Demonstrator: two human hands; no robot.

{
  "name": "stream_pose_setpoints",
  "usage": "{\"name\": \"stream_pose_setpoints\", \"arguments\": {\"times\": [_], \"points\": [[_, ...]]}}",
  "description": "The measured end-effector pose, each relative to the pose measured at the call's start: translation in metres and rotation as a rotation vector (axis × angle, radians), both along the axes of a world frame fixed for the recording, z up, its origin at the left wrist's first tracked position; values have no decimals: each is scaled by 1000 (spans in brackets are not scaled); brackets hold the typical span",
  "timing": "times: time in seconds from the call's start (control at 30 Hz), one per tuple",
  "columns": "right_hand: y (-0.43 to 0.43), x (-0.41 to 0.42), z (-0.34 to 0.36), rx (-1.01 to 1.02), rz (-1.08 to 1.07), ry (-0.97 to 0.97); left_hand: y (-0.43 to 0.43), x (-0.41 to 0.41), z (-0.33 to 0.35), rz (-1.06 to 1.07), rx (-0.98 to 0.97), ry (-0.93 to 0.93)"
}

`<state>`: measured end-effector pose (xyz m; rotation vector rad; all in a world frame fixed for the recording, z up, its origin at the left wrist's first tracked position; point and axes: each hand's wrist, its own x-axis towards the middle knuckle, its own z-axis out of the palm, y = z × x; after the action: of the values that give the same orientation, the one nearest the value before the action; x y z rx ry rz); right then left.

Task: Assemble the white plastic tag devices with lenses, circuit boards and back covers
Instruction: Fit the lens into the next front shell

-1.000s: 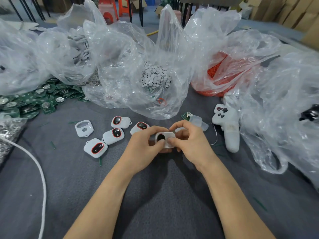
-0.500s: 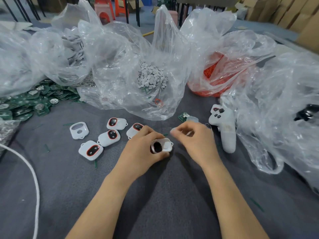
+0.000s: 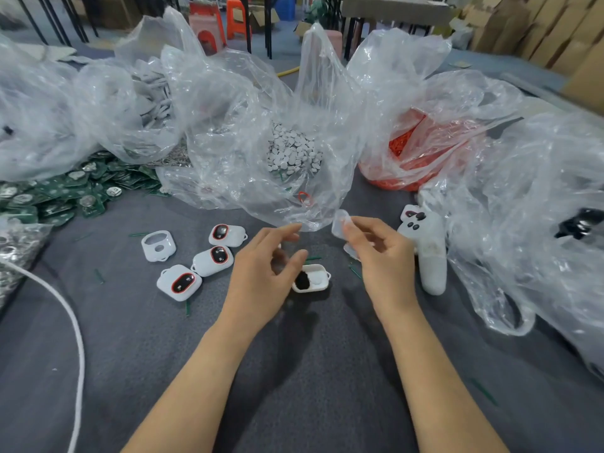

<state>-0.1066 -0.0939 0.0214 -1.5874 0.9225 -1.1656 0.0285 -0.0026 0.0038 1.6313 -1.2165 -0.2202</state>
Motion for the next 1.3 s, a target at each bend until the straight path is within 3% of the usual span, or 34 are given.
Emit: {"name": "stream_pose_setpoints", "arguments": {"times": [0.07, 0.13, 0.33, 0.47, 0.67, 0.93, 1.07, 1.3], "points": [[5, 3, 4, 197, 150, -204, 0, -2, 2, -58, -4, 32], [9, 6, 5, 277, 237, -260, 0, -4, 3, -100, -7, 78], [12, 6, 3, 253, 265, -124, 0, -3, 2, -77, -15, 185], [11, 4, 6, 322, 260, -116, 2, -1, 4, -81, 14, 163], [9, 1, 2, 252, 310, 13, 4, 3, 7, -125, 59, 127], [11, 4, 4, 450, 424, -194, 2, 1, 10, -160, -41, 326], [7, 4, 3, 458, 310, -346, 4, 4, 8, -163, 21, 273], [7, 2, 1, 372, 298, -72, 6, 20, 7, -38, -5, 70]]}}
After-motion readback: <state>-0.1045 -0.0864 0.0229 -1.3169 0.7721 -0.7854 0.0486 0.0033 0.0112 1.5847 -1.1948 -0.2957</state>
